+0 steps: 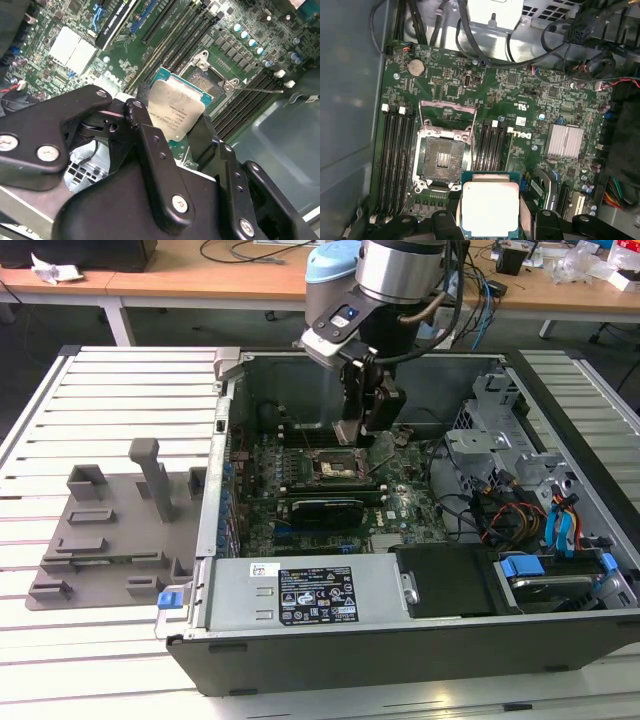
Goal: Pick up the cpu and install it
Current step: 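Place the cpu into insertion slot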
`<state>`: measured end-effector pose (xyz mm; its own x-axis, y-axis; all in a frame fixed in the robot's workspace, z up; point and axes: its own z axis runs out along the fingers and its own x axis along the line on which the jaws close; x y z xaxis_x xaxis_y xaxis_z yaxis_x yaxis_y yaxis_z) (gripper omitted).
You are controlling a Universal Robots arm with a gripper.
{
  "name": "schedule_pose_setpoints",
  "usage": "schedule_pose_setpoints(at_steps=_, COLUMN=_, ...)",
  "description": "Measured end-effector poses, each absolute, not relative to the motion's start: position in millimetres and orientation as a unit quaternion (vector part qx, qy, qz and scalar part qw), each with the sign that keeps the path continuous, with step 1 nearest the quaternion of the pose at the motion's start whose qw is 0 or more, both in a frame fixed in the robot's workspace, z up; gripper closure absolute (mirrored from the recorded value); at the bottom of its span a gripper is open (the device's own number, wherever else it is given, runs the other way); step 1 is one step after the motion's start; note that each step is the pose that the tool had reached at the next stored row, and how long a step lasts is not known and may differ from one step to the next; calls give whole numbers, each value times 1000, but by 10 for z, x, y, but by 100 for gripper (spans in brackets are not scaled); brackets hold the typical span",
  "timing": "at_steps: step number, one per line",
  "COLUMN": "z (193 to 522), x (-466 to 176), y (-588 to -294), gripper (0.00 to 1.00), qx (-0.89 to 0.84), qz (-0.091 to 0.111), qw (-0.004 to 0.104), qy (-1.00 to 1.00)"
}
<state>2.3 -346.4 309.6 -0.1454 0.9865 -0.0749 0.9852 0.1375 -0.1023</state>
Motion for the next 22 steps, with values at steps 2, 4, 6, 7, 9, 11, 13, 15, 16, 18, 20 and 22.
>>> schedule_pose_setpoints(at_steps=2, z=3095, x=23, y=-3464, gripper=45, qx=-662, qz=64, qw=5, qy=-747)
schedule_pose_setpoints(at_steps=4, z=3095, x=23, y=-3464, gripper=45, qx=-670, qz=64, qw=6, qy=-739)
schedule_pose_setpoints(at_steps=6, z=3094, x=23, y=-3464, gripper=45, qx=-685, qz=65, qw=6, qy=-726)
schedule_pose_setpoints(at_steps=7, z=3094, x=23, y=-3464, gripper=45, qx=-689, qz=66, qw=6, qy=-722)
schedule_pose_setpoints(at_steps=9, z=3094, x=23, y=-3464, gripper=45, qx=-700, qz=66, qw=6, qy=-711)
schedule_pose_setpoints(at_steps=11, z=3094, x=23, y=-3464, gripper=45, qx=-709, qz=67, qw=7, qy=-702)
schedule_pose_setpoints(at_steps=13, z=3093, x=23, y=-3464, gripper=45, qx=-717, qz=67, qw=7, qy=-694)
schedule_pose_setpoints(at_steps=15, z=3093, x=23, y=-3464, gripper=45, qx=-726, qz=68, qw=7, qy=-684)
schedule_pose_setpoints(at_steps=16, z=3093, x=23, y=-3464, gripper=45, qx=-730, qz=68, qw=7, qy=-680)
schedule_pose_setpoints(at_steps=18, z=3092, x=23, y=-3464, gripper=45, qx=-741, qz=68, qw=8, qy=-668)
schedule_pose_setpoints(at_steps=20, z=3091, x=23, y=-3464, gripper=45, qx=-751, qz=69, qw=8, qy=-657)
schedule_pose_setpoints(at_steps=22, z=3091, x=23, y=-3464, gripper=45, qx=-761, qz=69, qw=8, qy=-646)
